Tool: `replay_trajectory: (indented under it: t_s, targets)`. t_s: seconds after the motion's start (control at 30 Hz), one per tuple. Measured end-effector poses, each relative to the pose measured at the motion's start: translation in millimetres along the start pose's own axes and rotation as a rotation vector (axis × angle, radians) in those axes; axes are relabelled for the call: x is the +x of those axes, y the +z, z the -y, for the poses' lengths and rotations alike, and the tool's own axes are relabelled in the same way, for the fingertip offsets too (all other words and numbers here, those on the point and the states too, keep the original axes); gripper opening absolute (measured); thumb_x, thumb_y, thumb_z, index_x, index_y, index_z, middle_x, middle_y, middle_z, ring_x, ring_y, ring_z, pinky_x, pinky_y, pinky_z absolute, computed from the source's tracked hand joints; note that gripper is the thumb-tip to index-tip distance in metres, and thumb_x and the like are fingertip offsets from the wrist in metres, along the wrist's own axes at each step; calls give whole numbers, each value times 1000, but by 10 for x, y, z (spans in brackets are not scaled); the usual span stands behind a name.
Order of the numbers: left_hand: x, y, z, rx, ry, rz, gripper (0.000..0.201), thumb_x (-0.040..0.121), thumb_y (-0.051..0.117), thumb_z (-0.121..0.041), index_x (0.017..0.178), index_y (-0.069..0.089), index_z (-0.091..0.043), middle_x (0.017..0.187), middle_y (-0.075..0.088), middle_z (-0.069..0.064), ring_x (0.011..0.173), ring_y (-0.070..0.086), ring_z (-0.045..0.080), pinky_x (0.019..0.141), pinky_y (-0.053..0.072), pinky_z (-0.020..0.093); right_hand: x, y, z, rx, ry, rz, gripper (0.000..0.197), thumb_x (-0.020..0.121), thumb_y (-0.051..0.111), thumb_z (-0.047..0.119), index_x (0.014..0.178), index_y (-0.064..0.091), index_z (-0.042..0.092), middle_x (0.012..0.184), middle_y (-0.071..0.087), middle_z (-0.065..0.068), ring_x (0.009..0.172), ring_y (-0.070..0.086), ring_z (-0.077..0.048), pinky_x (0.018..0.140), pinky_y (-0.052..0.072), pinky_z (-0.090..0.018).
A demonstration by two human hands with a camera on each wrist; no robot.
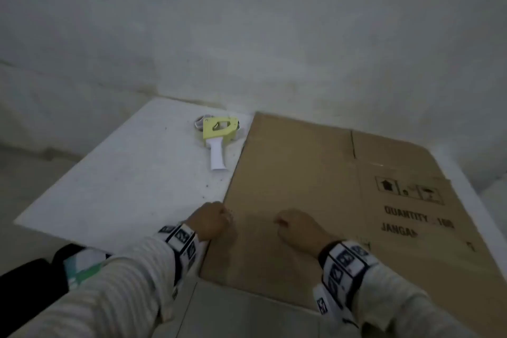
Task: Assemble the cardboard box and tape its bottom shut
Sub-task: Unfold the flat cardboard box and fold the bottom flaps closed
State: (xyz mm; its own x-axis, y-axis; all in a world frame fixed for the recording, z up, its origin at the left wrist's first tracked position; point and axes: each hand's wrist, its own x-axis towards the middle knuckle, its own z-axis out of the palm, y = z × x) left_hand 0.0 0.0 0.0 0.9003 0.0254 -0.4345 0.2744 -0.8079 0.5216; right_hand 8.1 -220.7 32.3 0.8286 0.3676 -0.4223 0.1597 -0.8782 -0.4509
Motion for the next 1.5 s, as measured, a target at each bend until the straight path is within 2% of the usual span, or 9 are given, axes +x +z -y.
replay_trajectory:
  t_s: [0.17,0.37,0.5,0.63,0.8,0.97,1.23,1.4,1.5]
  targets:
    - [321,-59,44,-82,-65,21,25,95,46,-23,110,57,-7,110,60,7,107,57,24,79,41,22,437,-8,231,-44,155,35,44,97,44,23,140,40,12,143,34,-12,129,39,-32,105,34,-34]
    - [534,-6,112,-102,-136,-59,33,93,44,-15,61,35,-19,64,39,-4,54,36,8,49,32,15,651,111,310,-95,277,-13,50,95,45,23,142,34,11,146,29,-14,131,34,-34,107,33,-39]
    - [534,38,64,-159,-177,9,2,91,45,-9,91,46,-7,76,44,0,65,44,12,49,34,17,642,190,307,-95,303,-13,52,92,47,22,142,35,11,148,28,-12,134,31,-33,110,32,-40]
    - [528,60,14,-333,-177,96,54,72,55,-18,122,34,-9,110,52,9,100,56,25,87,51,34,615,188,308,-76,307,8,57,91,51,23,144,32,11,151,23,-12,137,27,-33,113,31,-40]
    - [539,-32,-22,-527,-184,143,70,72,59,-14,135,27,-17,113,53,14,104,57,27,90,49,37,549,184,347,-136,243,91,64,90,55,29,146,29,12,154,20,-13,140,26,-32,114,29,-38]
    - [545,-119,25,-737,-259,230,13,83,59,0,78,53,-9,84,54,17,68,52,26,66,43,33,458,151,388,-131,195,81,71,90,56,30,150,20,14,159,11,-8,145,14,-30,117,23,-38]
    - [294,-315,-231,-781,-47,179,59,91,46,3,140,28,-26,92,55,7,69,52,17,49,46,25,41,-39,425,-225,54,237,74,93,52,42,152,14,19,161,0,-3,147,14,-24,118,21,-35]
    - [270,-516,-456,-845,-28,146,66,94,42,4,148,24,-30,132,53,4,84,59,21,66,52,29,-331,-240,509,-174,9,286,83,88,52,55,152,9,22,161,5,3,147,11,-18,120,14,-34]
    - [252,-616,-569,-896,-18,140,62,95,39,6,147,30,-27,112,59,2,72,59,16,49,54,22,-512,-359,571,-177,-7,262,89,84,56,59,152,9,25,160,8,7,146,14,-16,120,15,-33]
